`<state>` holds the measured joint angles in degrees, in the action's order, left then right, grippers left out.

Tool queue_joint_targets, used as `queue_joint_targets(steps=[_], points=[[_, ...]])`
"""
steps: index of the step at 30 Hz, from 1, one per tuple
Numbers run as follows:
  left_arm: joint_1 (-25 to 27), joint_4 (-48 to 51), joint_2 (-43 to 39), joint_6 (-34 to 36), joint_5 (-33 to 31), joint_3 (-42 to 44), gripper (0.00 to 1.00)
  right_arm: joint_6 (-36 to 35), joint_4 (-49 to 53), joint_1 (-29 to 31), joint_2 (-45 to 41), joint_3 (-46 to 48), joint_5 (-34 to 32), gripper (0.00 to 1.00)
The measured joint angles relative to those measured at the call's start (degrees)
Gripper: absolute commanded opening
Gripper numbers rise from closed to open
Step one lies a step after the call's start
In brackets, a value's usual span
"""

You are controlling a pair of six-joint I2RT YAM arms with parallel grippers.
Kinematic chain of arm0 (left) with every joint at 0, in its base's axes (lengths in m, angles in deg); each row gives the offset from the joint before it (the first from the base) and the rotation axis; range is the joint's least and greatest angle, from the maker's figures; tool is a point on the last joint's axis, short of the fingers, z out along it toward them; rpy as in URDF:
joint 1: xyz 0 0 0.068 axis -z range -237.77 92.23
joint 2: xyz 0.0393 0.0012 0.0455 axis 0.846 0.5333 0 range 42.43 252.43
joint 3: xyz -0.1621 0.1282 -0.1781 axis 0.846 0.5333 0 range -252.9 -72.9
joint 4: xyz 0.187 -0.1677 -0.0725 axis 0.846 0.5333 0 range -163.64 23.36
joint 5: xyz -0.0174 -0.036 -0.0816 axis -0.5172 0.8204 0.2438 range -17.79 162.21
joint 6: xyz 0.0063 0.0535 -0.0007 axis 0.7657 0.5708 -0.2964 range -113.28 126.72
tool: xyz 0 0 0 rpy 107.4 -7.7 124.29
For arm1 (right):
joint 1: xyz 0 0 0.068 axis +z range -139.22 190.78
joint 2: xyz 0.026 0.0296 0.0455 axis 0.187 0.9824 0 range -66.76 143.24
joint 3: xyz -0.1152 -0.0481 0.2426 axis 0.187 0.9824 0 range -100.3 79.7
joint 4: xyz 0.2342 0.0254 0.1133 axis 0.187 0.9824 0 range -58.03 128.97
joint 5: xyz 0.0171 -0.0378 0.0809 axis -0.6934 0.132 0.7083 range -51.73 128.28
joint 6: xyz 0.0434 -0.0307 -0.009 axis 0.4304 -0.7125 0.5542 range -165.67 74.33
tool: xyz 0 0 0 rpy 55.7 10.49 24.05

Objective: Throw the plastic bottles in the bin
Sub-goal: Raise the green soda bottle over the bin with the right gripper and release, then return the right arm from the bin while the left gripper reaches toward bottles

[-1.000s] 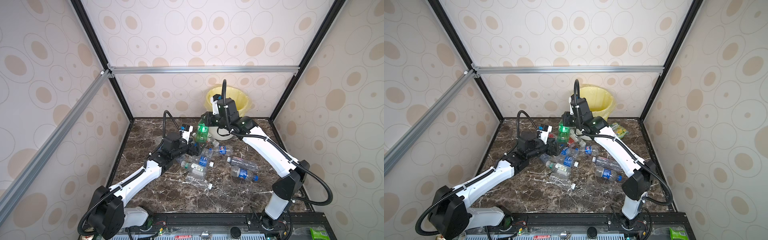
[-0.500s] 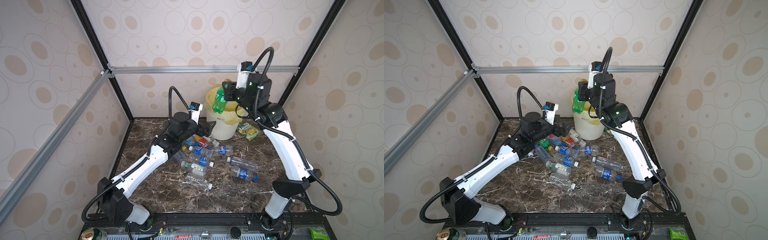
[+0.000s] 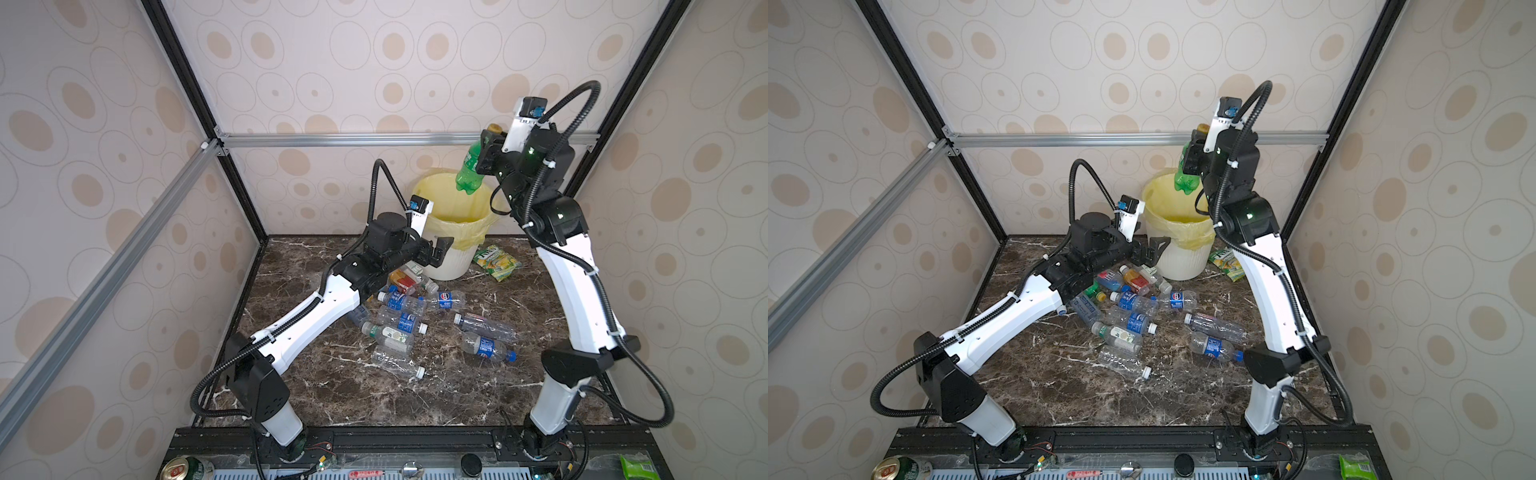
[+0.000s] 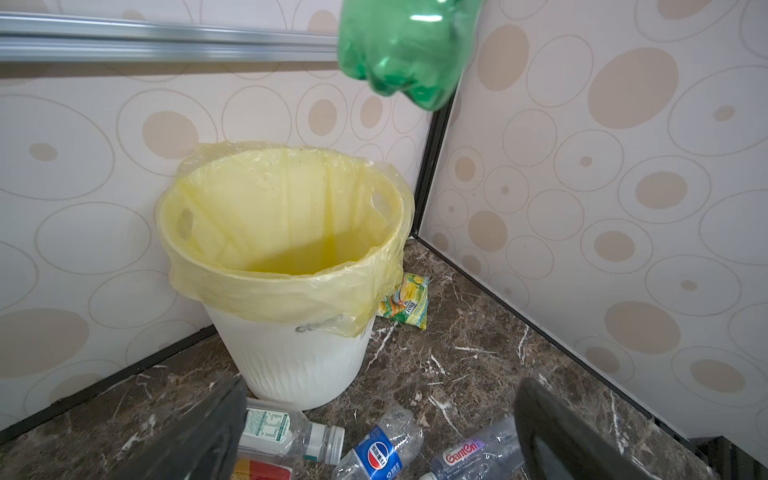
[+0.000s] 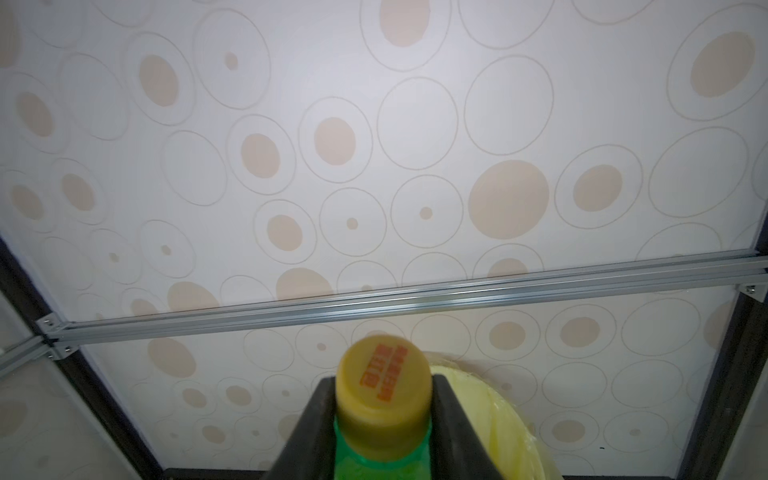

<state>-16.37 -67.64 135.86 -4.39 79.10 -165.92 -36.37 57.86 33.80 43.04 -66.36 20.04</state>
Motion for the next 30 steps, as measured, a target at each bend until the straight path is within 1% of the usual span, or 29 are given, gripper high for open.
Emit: queue_joint_targets(steps=[1,2,4,6,7,11,15,19,24,30], points=[[0.1,0.3,0.0,0.0,-0.2,0.0,0.99,1.0,1.9,-1.0,4.0,-4.0,0.0,0.53],[0.1,0.6,0.0,0.0,-0.4,0.1,0.99,1.9,4.3,-1.9,8.0,-7.6,0.4,0.64],[0.1,0.6,-0.2,0.0,-0.9,0.8,0.99,3.5,8.3,-3.2,13.6,-10.3,1.3,0.76],[0.1,0.8,-0.7,0.0,-1.3,2.1,0.99,4.9,11.5,-3.7,15.8,-8.8,2.1,0.82],[0.1,0.8,-1.0,0.0,-1.5,2.8,0.99,5.3,12.3,-3.9,16.0,-6.0,2.6,0.85],[0.1,1.0,-1.4,0.0,-2.1,4.5,0.99,6.3,12.4,-3.9,12.9,3.9,3.8,0.93],[0.1,1.0,-1.4,-0.1,-2.4,5.2,0.99,6.6,12.3,-3.8,10.9,3.7,4.5,0.99],[0.1,0.9,-1.9,-0.7,-2.6,6.5,0.99,6.5,12.3,-3.8,8.6,1.6,4.6,1.00],[0.1,0.9,-3.0,-1.5,-3.3,8.6,0.99,6.5,12.3,-3.8,6.6,1.6,5.0,1.00],[0.0,1.0,-6.2,-2.6,-6.4,11.6,0.99,6.5,13.0,-3.8,4.7,5.2,6.9,1.00]])
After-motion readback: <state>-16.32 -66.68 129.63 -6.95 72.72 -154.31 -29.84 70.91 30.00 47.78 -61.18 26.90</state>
